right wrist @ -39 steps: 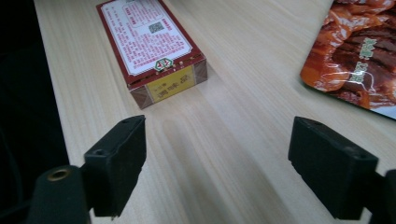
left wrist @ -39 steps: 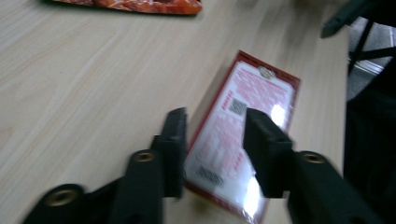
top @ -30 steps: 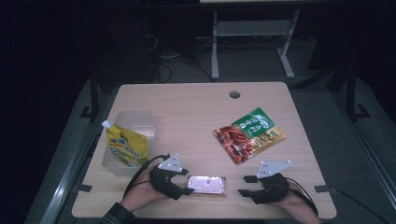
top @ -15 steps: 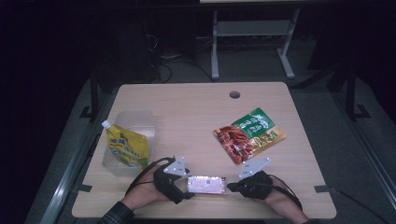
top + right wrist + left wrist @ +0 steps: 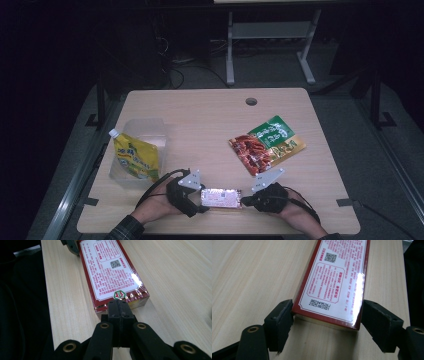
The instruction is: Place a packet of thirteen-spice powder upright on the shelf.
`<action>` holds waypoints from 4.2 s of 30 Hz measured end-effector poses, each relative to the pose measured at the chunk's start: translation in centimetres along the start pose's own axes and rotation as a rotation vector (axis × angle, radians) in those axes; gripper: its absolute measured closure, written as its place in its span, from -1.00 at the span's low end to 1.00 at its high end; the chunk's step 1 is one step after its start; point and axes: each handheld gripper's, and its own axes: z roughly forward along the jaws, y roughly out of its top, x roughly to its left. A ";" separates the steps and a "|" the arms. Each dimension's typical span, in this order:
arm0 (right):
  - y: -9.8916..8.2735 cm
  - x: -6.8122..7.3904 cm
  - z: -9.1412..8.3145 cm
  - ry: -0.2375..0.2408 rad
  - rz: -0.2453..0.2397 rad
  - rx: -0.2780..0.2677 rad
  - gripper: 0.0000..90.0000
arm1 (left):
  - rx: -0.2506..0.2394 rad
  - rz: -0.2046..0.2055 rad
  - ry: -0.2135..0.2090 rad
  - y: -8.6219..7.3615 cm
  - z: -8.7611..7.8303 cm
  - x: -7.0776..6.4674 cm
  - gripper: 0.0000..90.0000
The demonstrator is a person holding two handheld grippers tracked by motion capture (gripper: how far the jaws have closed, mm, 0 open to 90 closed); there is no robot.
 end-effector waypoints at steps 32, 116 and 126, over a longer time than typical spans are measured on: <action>0.1 -1.0 0.2 0.014 0.018 0.017 1.00 | -0.166 0.092 0.020 1.7 -3.1 -1.3 -0.30; 1.9 -4.0 1.3 -0.065 0.100 -0.028 1.00 | -0.171 -0.075 0.034 0.9 -1.6 -1.6 0.99; 3.1 -5.4 2.9 -0.047 0.109 -0.027 1.00 | -0.141 -0.075 0.035 1.3 1.8 -1.9 0.99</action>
